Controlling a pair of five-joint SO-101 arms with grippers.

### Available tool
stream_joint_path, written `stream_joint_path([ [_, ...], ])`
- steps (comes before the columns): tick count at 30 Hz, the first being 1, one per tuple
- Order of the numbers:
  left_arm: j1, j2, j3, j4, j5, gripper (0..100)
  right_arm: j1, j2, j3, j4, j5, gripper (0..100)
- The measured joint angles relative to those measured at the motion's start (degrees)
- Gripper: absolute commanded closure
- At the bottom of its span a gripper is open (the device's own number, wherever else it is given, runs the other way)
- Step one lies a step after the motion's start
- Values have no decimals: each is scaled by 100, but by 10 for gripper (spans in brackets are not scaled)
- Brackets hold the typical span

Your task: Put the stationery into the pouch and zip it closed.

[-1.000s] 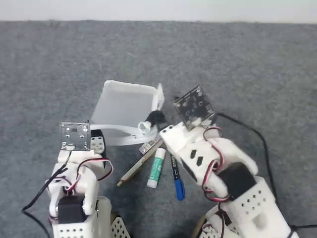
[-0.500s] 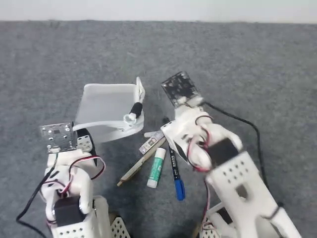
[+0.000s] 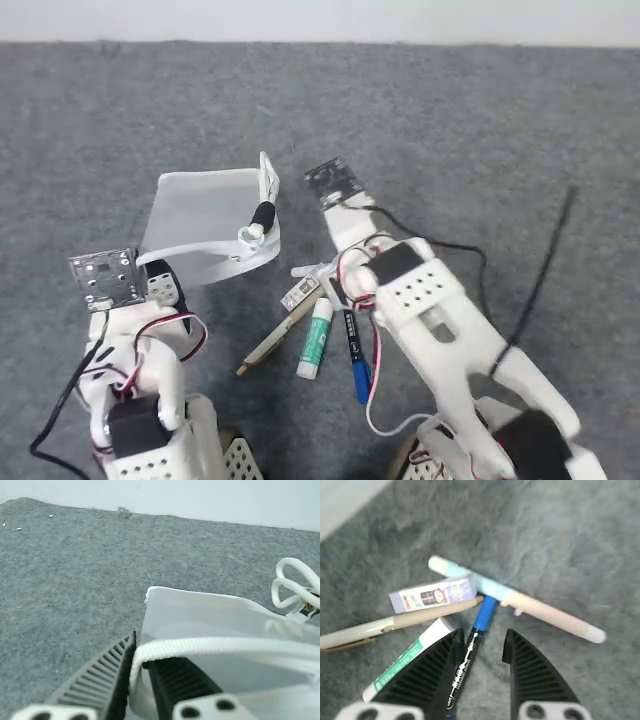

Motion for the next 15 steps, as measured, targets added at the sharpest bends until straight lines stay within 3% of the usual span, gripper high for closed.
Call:
stream_joint_path([
  [15,0,0,0,0,0,991,-105,1407,-53,-712,0,890],
])
